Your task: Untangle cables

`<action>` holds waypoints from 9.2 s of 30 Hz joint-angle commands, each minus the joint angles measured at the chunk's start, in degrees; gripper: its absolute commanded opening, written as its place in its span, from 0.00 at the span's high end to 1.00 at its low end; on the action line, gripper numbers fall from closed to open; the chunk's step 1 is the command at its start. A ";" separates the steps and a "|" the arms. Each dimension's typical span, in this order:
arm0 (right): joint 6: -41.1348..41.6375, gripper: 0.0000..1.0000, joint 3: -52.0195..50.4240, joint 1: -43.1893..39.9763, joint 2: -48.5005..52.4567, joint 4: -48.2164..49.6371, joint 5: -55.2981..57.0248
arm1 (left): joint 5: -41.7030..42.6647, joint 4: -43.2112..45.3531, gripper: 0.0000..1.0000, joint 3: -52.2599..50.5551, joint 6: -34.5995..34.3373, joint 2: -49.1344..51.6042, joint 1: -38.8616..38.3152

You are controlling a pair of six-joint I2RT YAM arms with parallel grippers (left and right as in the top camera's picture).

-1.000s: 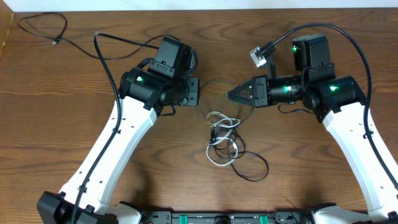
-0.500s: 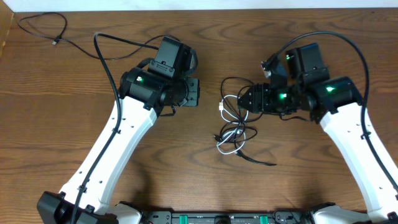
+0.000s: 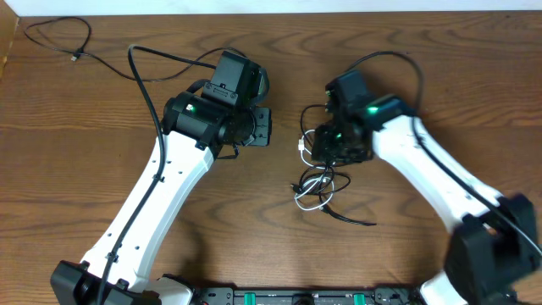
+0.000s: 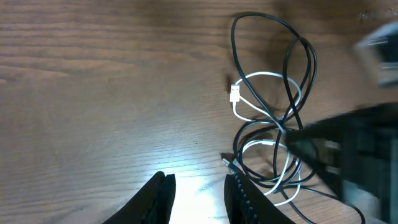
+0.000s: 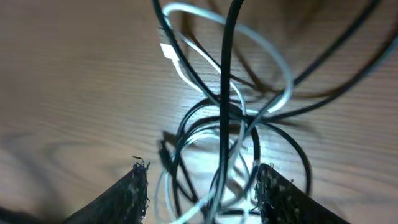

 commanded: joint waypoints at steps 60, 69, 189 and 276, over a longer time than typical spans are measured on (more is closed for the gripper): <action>-4.24 0.98 37.35 -14.75 -23.30 -25.77 48.89 | -15.52 -6.60 0.93 0.13 -9.38 -0.11 14.34; -8.79 0.99 37.35 -23.17 -23.10 -24.39 18.82 | -4.76 -7.13 0.92 0.13 -8.11 -0.11 19.45; 4.57 0.99 37.35 -7.02 -14.91 -4.09 -15.52 | 24.90 9.18 0.59 0.13 -47.43 13.03 -3.82; 3.58 0.18 5.22 -29.88 -12.09 -17.38 16.98 | 15.72 -7.21 0.93 4.20 -24.68 -16.63 30.29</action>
